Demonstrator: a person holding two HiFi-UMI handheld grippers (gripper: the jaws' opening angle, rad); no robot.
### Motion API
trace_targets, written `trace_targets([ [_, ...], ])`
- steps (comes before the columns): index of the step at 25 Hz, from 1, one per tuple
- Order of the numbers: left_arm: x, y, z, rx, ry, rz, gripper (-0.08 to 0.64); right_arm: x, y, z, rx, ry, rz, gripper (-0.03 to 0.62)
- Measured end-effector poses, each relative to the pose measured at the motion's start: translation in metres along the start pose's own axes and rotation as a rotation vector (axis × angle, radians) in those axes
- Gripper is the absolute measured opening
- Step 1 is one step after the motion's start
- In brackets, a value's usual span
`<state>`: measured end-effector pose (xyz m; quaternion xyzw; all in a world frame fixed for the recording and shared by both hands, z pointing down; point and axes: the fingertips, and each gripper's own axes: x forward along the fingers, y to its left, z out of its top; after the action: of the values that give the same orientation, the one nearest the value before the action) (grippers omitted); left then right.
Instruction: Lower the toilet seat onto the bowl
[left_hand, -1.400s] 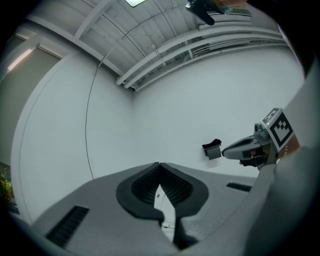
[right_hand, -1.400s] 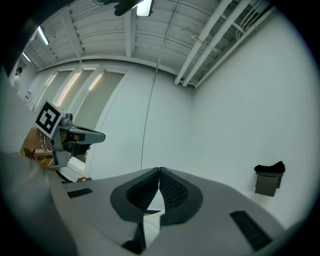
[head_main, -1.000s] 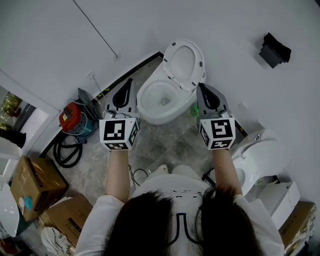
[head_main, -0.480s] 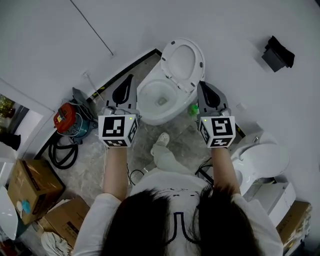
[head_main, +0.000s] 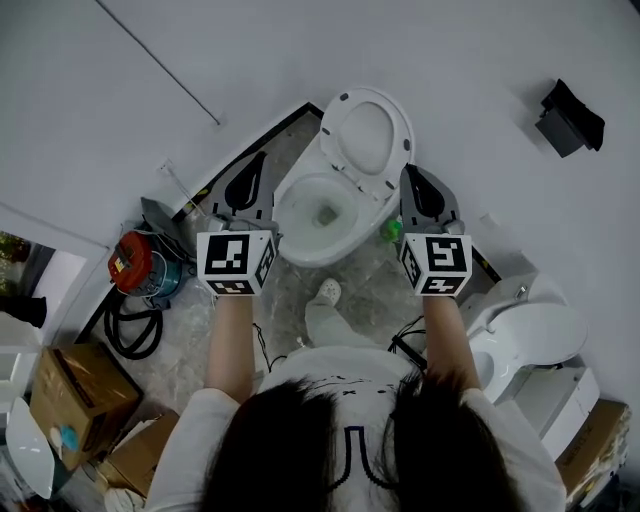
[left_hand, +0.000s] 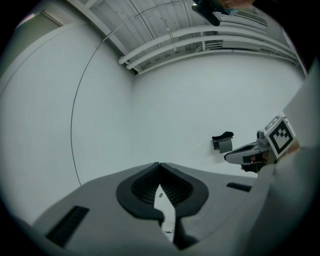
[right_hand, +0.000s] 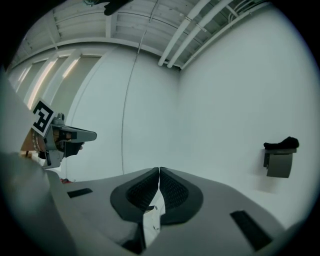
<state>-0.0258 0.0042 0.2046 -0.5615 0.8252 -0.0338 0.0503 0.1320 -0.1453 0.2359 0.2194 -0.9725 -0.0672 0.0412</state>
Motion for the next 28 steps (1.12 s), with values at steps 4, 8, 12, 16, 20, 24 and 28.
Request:
trace_targets([
  [4, 0.046, 0.012, -0.008, 0.006, 0.027, -0.037, 0.009, 0.038, -0.023, -0.005, 0.019, 0.019, -0.044, 0.029],
  [8, 0.098, 0.021, -0.016, 0.006, 0.051, -0.077, 0.009, 0.075, -0.045, -0.013, 0.029, 0.043, -0.07, 0.029],
  [12, 0.149, 0.021, -0.022, 0.01, 0.068, -0.12, 0.009, 0.104, -0.07, -0.024, 0.041, 0.077, -0.102, 0.03],
  [16, 0.192, 0.016, -0.032, 0.027, 0.096, -0.166, 0.011, 0.129, -0.093, -0.035, 0.068, 0.095, -0.125, 0.031],
  [20, 0.224, 0.014, -0.043, 0.02, 0.124, -0.184, 0.011, 0.146, -0.106, -0.049, 0.09, 0.118, -0.145, 0.033],
  [24, 0.246, 0.008, -0.051, 0.003, 0.138, -0.215, 0.014, 0.153, -0.117, -0.058, 0.118, 0.119, -0.156, 0.067],
  [28, 0.259, 0.004, -0.056, -0.004, 0.143, -0.236, 0.074, 0.157, -0.126, -0.065, 0.126, 0.128, -0.173, 0.136],
])
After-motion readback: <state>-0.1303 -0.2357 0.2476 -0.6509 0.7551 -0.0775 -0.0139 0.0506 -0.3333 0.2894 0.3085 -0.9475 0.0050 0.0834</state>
